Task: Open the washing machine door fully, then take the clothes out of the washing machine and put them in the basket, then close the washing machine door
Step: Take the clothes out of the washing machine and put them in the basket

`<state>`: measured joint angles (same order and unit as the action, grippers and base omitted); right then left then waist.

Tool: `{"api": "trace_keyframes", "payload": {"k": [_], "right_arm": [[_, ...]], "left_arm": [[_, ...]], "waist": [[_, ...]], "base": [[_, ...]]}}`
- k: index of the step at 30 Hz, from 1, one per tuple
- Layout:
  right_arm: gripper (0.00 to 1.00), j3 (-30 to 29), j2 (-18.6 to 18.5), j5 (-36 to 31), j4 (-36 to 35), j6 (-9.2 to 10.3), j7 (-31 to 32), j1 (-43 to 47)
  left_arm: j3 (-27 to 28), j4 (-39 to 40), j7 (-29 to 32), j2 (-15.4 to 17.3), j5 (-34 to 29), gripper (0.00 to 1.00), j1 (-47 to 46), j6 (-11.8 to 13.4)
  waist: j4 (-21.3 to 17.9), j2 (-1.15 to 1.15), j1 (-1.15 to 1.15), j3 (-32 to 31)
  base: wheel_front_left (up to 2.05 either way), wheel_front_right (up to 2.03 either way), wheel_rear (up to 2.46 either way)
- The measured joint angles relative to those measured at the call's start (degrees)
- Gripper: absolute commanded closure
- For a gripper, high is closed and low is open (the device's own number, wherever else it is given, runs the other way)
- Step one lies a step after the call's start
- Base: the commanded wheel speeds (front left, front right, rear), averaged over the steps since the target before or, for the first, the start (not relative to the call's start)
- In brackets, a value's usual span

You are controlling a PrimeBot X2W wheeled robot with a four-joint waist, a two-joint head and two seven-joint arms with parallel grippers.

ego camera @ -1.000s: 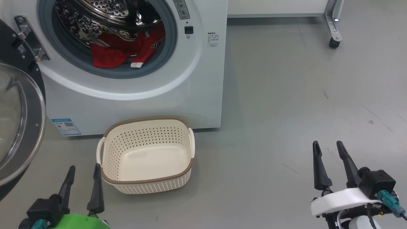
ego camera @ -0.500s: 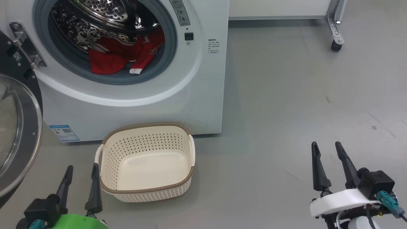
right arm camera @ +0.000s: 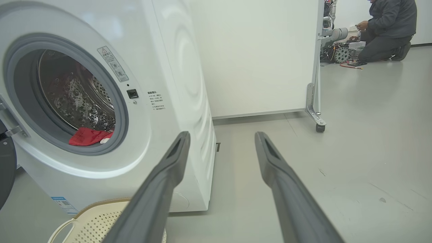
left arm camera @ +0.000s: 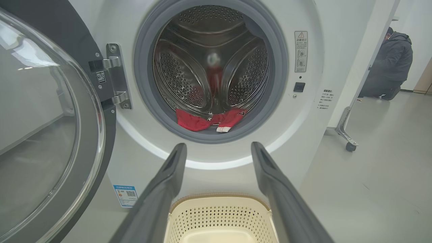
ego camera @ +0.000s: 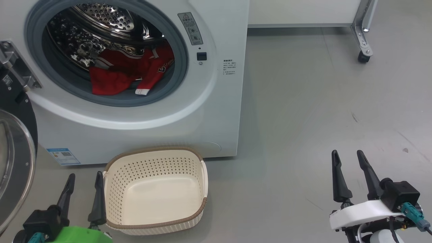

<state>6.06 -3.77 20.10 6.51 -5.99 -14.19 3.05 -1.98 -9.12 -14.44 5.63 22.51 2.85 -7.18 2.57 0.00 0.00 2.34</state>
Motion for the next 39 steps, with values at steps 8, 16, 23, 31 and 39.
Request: {"api": "trace_keyframes", "payload": {"k": [8,16,23,31,39], "right_arm": [[0.00,-0.2,0.1,0.0,0.0,-0.01,0.0,0.0],[0.00,-0.4,0.2,0.0,0.0,-0.02,0.0,0.0],[0.00,-0.5,0.2,-0.2,0.0,-0.09,0.0,0.0],[0.00,-0.5,0.3,-0.2,0.0,-0.44,0.0,0.0],[0.00,-0.7,0.3,-0.2,0.0,-0.44,0.0,0.0]], "left_arm": [[-0.3,-0.3,0.0,-0.3,1.2,0.00,0.0,0.0],[-0.3,-0.3,0.0,-0.2,1.1,0.00,0.0,0.0],[-0.2,-0.3,0.0,-0.1,1.0,0.00,0.0,0.0],[-0.3,-0.3,0.0,-0.1,0.8,0.00,0.0,0.0],[-0.3,-0.6,0.0,-0.1,0.6,0.00,0.0,0.0]], "waist": [[0.1,0.00,0.00,0.4],[0.2,0.00,0.00,0.5],[0.2,0.00,0.00,0.7],[0.0,0.00,0.00,0.8],[-0.4,0.00,0.00,0.8]], "base": [[0.92,-0.92,0.00],[0.57,-0.61,0.04],[0.28,-0.28,0.00],[0.03,-0.03,0.00],[0.00,0.00,0.00]]}}
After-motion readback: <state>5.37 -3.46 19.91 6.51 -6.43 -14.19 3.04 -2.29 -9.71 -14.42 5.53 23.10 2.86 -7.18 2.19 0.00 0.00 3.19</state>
